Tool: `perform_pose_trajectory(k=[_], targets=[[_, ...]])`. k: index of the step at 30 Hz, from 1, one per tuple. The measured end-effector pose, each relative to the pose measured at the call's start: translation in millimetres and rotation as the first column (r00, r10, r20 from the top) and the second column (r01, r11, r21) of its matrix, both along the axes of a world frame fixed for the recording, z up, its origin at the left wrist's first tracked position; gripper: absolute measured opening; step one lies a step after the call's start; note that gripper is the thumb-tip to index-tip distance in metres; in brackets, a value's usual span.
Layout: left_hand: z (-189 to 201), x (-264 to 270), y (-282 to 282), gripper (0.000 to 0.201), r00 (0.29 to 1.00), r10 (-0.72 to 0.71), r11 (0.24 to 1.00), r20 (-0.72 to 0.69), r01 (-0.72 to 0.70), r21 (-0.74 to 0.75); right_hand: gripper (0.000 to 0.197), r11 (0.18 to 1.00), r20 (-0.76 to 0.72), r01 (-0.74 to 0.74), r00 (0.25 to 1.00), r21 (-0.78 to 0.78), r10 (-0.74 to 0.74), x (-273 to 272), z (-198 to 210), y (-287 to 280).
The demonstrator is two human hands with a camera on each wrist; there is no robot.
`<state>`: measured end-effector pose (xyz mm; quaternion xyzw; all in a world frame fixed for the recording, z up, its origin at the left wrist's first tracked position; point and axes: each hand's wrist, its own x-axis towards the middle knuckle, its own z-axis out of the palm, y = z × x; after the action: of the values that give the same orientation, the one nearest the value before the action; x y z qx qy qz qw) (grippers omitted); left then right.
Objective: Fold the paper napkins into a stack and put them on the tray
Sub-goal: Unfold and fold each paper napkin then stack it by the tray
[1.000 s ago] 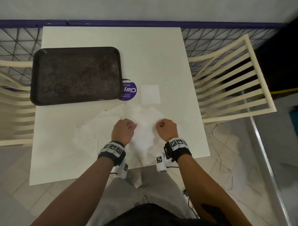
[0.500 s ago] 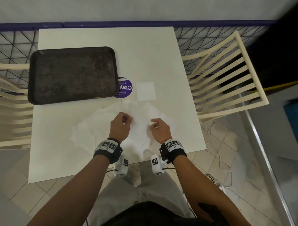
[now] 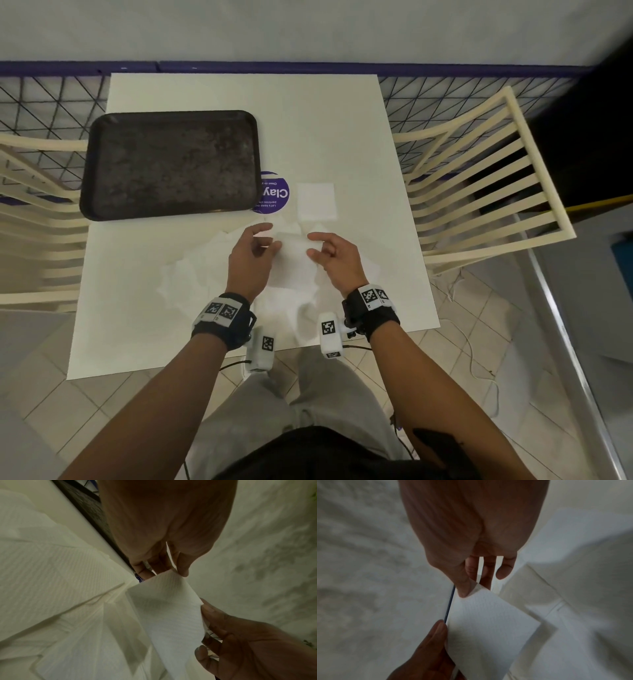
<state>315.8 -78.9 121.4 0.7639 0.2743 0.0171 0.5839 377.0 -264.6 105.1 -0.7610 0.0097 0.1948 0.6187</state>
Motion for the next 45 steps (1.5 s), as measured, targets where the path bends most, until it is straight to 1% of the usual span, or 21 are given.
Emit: perform_pose_trajectory(k=[5, 9, 12, 15, 17, 20, 22, 25, 28, 32, 36, 40, 43, 45], targets=[[4, 1, 4, 0.014, 0.998, -0.048, 0.996, 0.041, 0.045, 0.076, 0.022, 0.998, 0.052, -0.022, 0.998, -0.057, 0.025, 1, 10, 3], [4, 2, 5, 0.013, 0.999, -0.037, 0.994, 0.039, 0.033, 0.104, 0.015, 0.989, 0.147, -0.025, 0.988, -0.149, 0.047, 1, 17, 5], [6, 1, 5, 0.011, 0.999, -0.021, 0.995, 0.035, 0.017, 0.1, 0.016, 0.985, 0.201, -0.017, 0.978, -0.172, 0.052, 0, 19, 7], [7, -1, 7, 0.01, 0.999, -0.008, 0.995, 0.05, 0.003, 0.099, 0.024, 0.988, 0.197, -0.023, 0.979, -0.151, 0.053, 0, 23, 8], [7, -1, 8, 0.014, 0.998, -0.01, 0.994, 0.063, 0.003, 0.109, 0.027, 0.99, 0.19, -0.034, 0.98, -0.139, 0.06, -1, 25, 9], [9, -1, 9, 0.022, 0.998, -0.014, 0.992, 0.059, 0.007, 0.124, 0.029, 0.993, 0.162, -0.021, 0.986, -0.115, 0.039, 0, 25, 10], [10, -1, 10, 0.023, 0.998, -0.007, 0.994, 0.055, 0.001, 0.111, 0.029, 0.996, 0.13, 0.001, 0.991, -0.092, 0.011, 0, 24, 10], [9, -2, 11, 0.017, 0.998, 0.003, 0.995, 0.062, -0.009, 0.098, 0.027, 0.997, 0.109, 0.037, 0.994, -0.063, -0.029, 1, 23, 11], [10, -2, 12, 0.012, 0.998, 0.016, 0.996, 0.057, -0.021, 0.088, 0.021, 0.995, 0.13, 0.035, 0.991, -0.09, -0.023, 1, 24, 13], [11, -3, 12, 0.011, 0.999, 0.015, 0.994, 0.041, -0.02, 0.106, 0.014, 0.991, 0.169, 0.048, 0.985, -0.121, -0.027, -2, 26, 15], [10, -3, 13, 0.006, 0.999, 0.029, 0.994, 0.037, -0.033, 0.108, 0.009, 0.987, 0.204, 0.049, 0.979, -0.152, -0.017, -4, 27, 17], [9, -2, 14, 0.009, 0.999, 0.037, 0.995, 0.035, -0.04, 0.096, 0.01, 0.978, 0.228, 0.031, 0.974, -0.206, 0.017, -5, 28, 19], [7, -2, 16, 0.015, 0.999, 0.002, 0.994, 0.036, -0.006, 0.11, 0.009, 0.98, 0.219, 0.024, 0.975, -0.2, 0.021, -5, 29, 19], [8, -2, 16, 0.011, 0.999, -0.003, 0.992, 0.034, -0.002, 0.128, 0.008, 0.981, 0.2, 0.019, 0.98, -0.191, 0.019, -5, 30, 19]])
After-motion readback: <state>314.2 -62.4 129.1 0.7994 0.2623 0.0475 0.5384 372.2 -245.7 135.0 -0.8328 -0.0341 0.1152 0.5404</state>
